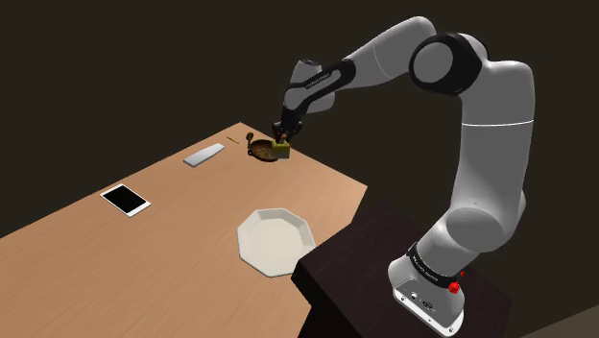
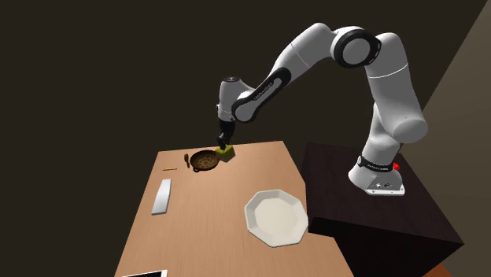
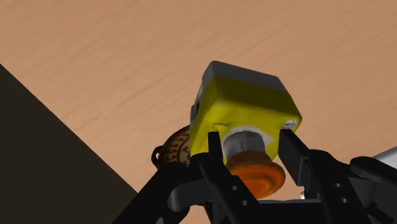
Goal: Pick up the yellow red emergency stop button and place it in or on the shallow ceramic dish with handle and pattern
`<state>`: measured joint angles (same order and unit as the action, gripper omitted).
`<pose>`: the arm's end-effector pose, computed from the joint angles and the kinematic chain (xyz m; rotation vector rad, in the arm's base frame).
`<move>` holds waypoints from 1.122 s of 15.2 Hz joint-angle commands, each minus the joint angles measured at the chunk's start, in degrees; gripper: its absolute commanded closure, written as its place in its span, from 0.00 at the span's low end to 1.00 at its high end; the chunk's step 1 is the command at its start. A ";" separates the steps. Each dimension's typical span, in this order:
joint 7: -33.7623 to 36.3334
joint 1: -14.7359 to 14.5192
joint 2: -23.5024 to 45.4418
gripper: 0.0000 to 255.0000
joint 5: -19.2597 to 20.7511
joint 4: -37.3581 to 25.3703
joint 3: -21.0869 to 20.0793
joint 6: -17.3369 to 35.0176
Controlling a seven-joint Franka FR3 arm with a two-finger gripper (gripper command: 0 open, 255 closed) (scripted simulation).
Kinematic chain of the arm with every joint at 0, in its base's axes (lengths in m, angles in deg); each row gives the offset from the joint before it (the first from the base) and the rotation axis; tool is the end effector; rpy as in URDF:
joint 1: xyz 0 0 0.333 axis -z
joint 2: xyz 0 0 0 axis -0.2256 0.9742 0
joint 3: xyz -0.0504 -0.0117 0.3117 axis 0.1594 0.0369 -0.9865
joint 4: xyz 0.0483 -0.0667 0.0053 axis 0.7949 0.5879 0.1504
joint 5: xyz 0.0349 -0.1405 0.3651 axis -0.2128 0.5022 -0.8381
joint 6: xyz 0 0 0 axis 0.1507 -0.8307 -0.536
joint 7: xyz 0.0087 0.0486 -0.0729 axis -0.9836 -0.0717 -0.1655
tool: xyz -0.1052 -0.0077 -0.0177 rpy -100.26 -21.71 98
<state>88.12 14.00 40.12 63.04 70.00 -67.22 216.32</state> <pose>0.6586 -0.0070 0.2474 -3.1059 0.2680 -0.2177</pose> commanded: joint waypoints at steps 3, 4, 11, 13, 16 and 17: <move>-1.40 1.16 6.40 1.00 -0.25 -13.03 0.07 -6.63; -1.68 1.40 8.36 1.00 -0.29 -16.86 0.09 -8.51; -2.92 2.58 22.77 1.00 -0.42 -43.74 0.16 -20.99; -2.93 2.58 23.54 1.00 -0.42 -43.53 0.16 -20.02; -2.95 2.58 24.75 1.00 -0.43 -43.33 0.16 -18.60; -2.96 2.58 25.19 1.00 -0.43 -43.33 0.15 -18.16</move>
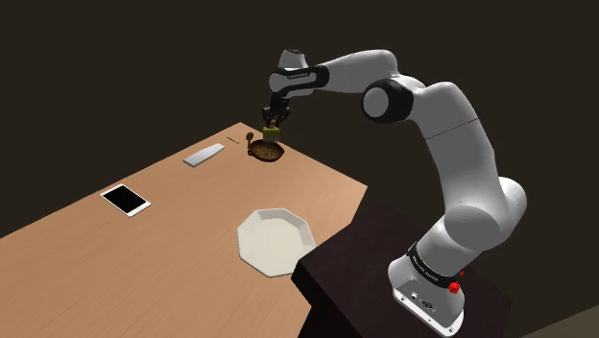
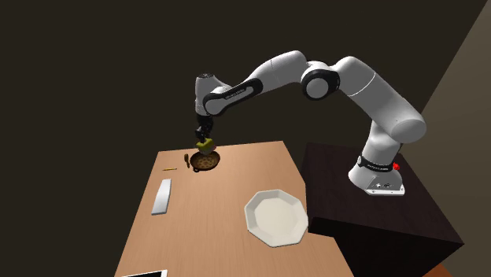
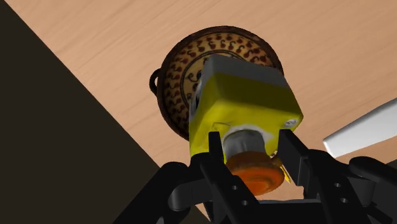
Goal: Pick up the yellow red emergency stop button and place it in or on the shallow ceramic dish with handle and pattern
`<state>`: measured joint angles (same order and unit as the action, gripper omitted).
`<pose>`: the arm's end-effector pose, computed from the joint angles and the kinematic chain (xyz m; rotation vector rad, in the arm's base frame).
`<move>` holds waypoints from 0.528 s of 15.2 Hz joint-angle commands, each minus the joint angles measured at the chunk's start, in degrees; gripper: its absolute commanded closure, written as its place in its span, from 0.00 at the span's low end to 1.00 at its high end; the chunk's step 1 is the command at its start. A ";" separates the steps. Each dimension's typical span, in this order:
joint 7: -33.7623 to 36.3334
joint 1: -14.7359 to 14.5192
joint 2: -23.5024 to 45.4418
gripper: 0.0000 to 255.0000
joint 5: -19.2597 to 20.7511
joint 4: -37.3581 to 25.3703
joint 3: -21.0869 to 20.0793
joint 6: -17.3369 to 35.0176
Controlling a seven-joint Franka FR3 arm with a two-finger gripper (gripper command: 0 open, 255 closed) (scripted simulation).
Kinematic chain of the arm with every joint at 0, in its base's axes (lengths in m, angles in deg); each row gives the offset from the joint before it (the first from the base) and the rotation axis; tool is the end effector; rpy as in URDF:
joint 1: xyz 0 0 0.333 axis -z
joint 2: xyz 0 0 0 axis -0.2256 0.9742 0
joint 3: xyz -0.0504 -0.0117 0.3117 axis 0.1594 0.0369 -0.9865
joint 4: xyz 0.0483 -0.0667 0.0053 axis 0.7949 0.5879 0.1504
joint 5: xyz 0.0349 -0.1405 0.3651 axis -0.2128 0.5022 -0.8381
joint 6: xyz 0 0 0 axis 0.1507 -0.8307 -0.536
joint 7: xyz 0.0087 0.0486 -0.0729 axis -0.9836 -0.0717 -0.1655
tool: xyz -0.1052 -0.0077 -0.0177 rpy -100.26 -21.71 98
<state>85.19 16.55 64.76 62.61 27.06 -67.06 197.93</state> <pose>0.7849 -0.0457 0.2425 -3.1058 0.2676 -0.2160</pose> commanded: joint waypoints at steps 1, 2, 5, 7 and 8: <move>-0.03 0.02 1.00 1.00 0.00 -0.41 0.00 0.66; -0.04 0.02 1.46 1.00 0.00 -0.44 0.00 1.09; -0.06 0.02 2.91 1.00 -0.01 -0.67 0.00 2.31; -0.07 0.02 3.96 1.00 -0.01 -0.98 -0.01 3.05; -0.07 0.02 4.47 1.00 -0.01 -1.10 -0.01 3.44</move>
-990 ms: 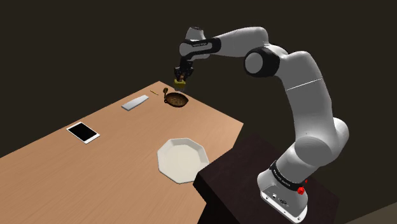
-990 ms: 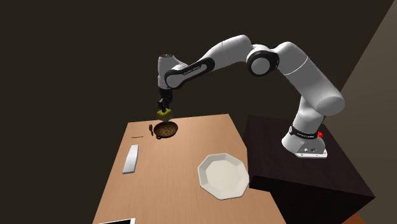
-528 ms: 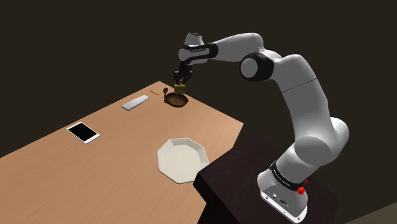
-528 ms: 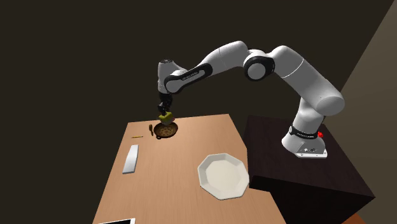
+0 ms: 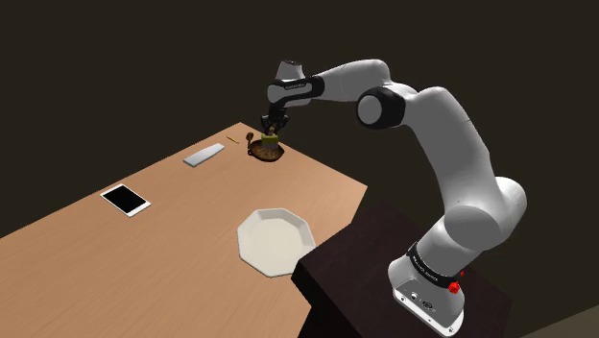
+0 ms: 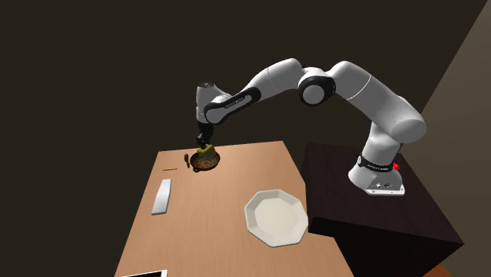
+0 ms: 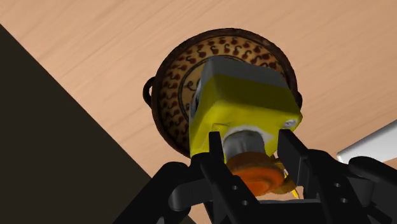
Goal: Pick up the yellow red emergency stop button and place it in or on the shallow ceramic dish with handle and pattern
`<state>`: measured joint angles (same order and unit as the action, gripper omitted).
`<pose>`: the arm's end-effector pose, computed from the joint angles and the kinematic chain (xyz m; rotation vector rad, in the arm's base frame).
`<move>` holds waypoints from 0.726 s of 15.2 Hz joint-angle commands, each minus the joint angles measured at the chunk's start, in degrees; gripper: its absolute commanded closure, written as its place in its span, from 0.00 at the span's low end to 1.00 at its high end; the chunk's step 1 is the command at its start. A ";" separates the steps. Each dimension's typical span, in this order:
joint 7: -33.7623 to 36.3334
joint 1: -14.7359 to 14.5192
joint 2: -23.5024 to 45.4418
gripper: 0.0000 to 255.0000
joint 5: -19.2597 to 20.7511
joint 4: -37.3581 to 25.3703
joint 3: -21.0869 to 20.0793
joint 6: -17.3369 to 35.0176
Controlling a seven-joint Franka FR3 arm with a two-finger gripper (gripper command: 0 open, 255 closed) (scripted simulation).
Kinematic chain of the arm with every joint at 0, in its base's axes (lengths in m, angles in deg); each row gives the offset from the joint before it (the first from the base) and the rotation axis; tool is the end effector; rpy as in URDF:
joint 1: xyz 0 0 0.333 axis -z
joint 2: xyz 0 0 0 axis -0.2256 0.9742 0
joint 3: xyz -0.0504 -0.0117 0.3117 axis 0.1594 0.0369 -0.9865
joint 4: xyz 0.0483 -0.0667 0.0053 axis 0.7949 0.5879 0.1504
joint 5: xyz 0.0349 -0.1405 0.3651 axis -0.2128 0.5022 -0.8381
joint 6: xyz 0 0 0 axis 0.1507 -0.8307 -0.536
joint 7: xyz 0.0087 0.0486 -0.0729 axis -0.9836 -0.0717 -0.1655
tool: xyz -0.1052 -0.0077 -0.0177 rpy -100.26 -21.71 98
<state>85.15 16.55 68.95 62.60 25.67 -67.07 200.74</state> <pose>0.7865 -0.0458 0.2015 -3.1057 0.2677 -0.2162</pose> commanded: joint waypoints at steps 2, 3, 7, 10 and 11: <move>-0.04 0.02 1.37 1.00 -0.01 -0.10 0.00 1.34; -0.05 0.02 1.94 1.00 -0.01 -0.33 -0.01 1.67; -0.05 0.02 2.74 1.00 -0.01 -0.73 -0.01 2.08; -0.05 0.02 2.74 1.00 -0.01 -0.73 -0.01 2.08; -0.05 0.02 2.74 1.00 -0.01 -0.73 -0.01 2.08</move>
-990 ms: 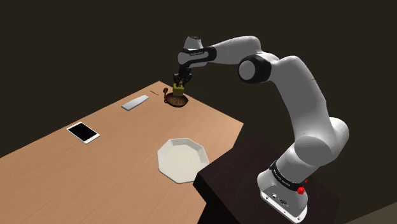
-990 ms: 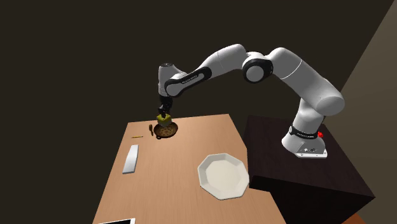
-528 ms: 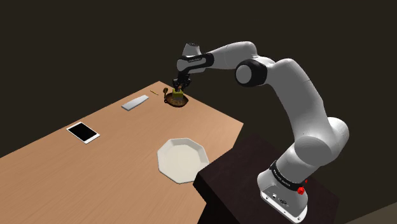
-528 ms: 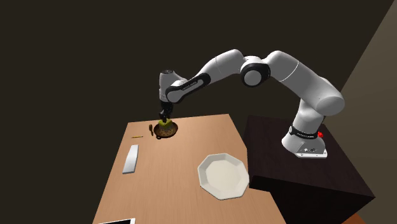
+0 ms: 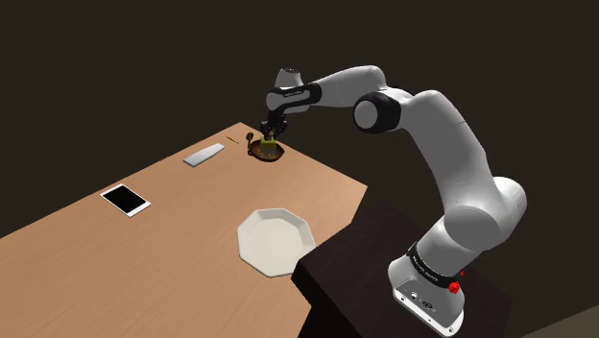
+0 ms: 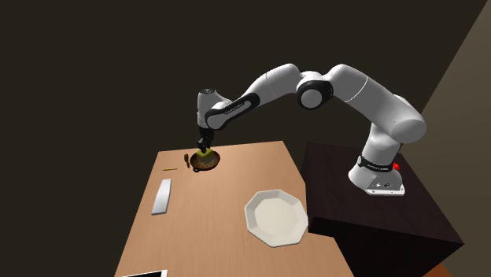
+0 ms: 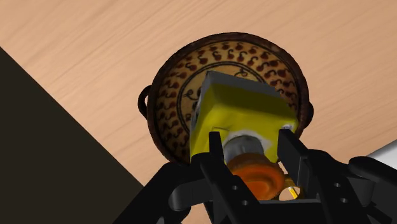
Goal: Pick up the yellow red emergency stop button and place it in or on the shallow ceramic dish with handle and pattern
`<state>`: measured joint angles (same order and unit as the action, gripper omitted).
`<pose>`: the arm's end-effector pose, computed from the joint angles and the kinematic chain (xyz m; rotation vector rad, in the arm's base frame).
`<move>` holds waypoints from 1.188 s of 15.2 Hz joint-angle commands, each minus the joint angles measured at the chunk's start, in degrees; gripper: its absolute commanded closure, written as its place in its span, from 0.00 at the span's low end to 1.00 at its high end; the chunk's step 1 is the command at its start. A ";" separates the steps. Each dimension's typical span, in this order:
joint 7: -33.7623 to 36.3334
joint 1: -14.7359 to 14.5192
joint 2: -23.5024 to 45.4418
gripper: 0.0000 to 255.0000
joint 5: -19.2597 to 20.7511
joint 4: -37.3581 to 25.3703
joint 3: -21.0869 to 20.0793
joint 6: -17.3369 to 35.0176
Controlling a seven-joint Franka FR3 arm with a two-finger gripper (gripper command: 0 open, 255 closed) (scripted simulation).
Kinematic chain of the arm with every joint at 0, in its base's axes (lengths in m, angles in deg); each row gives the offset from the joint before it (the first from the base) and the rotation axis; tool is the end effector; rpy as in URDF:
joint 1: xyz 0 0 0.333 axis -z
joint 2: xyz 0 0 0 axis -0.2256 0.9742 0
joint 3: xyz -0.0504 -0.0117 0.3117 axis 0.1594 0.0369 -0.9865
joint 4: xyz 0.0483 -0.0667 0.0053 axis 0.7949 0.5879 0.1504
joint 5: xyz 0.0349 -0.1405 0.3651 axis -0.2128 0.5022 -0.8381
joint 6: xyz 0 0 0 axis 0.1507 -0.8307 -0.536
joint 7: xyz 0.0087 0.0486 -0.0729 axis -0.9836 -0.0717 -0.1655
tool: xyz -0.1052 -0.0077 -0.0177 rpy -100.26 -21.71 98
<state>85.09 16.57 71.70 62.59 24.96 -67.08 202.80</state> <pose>0.7857 -0.0460 0.1732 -3.1057 0.2675 -0.2168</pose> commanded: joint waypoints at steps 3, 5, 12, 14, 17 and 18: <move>0.00 0.00 -0.03 0.00 0.00 0.00 0.00 0.01; 0.00 0.00 -0.03 0.00 0.00 -0.02 0.00 0.00; -0.02 0.06 -6.96 0.00 -0.01 5.12 0.00 -1.79; -0.02 0.06 -6.93 0.00 -0.01 5.08 0.00 -1.81; -0.02 0.06 -6.93 0.00 -0.01 5.08 0.00 -1.81; -0.02 0.06 -6.93 0.00 -0.01 5.08 0.00 -1.81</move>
<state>85.07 16.63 64.78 62.59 30.03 -67.08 201.00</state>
